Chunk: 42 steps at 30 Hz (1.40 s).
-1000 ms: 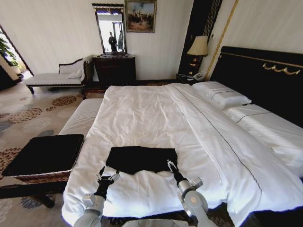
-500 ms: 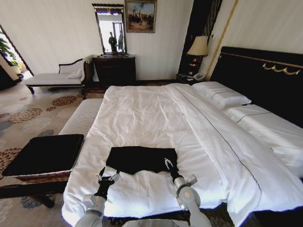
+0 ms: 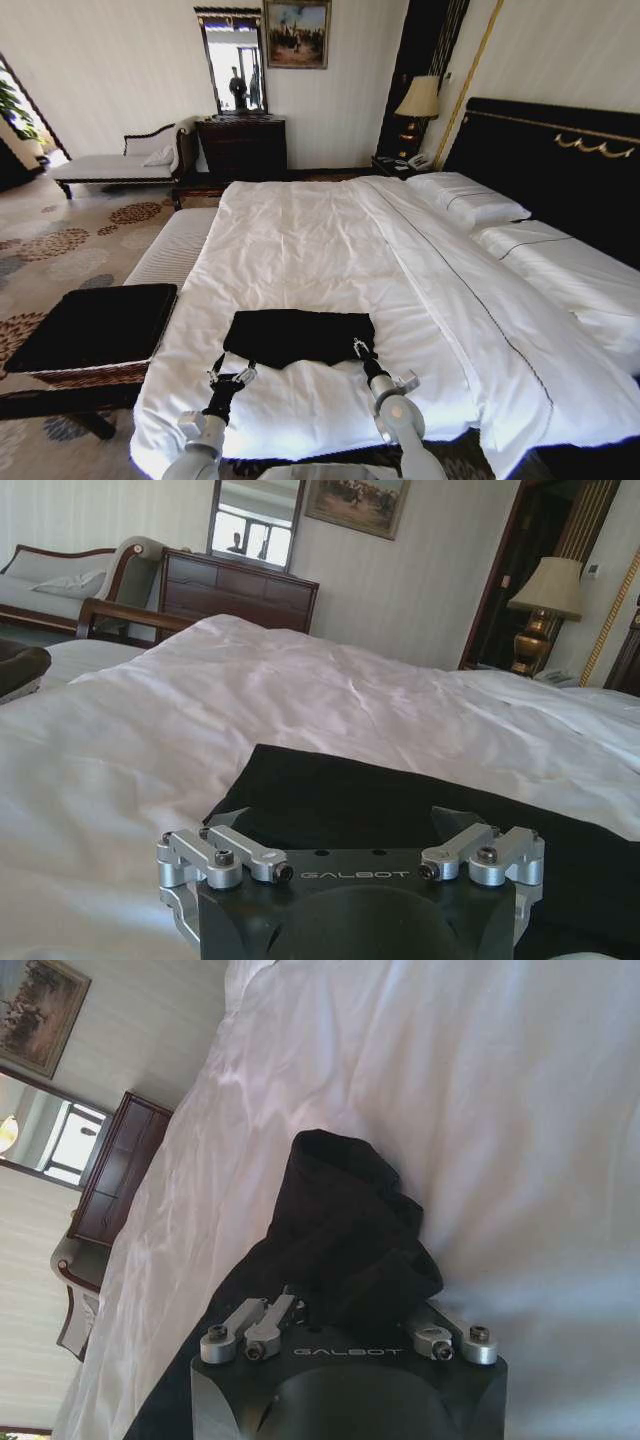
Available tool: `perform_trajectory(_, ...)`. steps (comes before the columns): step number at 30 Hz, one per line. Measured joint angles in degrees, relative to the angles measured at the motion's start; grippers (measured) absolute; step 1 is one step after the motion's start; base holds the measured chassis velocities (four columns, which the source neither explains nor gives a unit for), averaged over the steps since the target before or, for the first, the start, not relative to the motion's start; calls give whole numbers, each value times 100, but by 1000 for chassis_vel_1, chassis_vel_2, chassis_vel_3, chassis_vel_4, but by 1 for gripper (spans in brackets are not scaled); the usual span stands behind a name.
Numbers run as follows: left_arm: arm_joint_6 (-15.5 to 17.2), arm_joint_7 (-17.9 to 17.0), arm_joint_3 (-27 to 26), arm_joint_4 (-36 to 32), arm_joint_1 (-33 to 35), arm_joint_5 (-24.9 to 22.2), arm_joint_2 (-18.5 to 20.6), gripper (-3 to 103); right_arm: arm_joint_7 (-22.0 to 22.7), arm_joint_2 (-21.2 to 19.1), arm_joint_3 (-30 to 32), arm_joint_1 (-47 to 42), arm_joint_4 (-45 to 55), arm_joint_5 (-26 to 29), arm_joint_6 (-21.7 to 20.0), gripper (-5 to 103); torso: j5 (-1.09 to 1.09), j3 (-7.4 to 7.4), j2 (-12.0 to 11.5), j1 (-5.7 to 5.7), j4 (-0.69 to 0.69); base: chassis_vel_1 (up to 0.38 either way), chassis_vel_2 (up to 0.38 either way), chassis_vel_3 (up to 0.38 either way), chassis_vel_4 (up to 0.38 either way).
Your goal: Fold the clothes on the bed and place them into the basket.
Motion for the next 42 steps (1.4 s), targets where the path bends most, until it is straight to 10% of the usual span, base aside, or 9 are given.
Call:
perform_trajectory(9, 15, 0, -7, -6, 26, 15, 11, 100, -48, 34, -10, 35, -42, -104, 48, 2, 0, 0, 0, 0, 0, 0, 0, 0, 0)
perform_trajectory(42, -72, 4, -806, -525, 245, -141, 158, 100, -234, -1274, 816, -60, 659, -1566, 233, 2, 0, 0, 1, 0, -1, 0, 0, 0, 0)
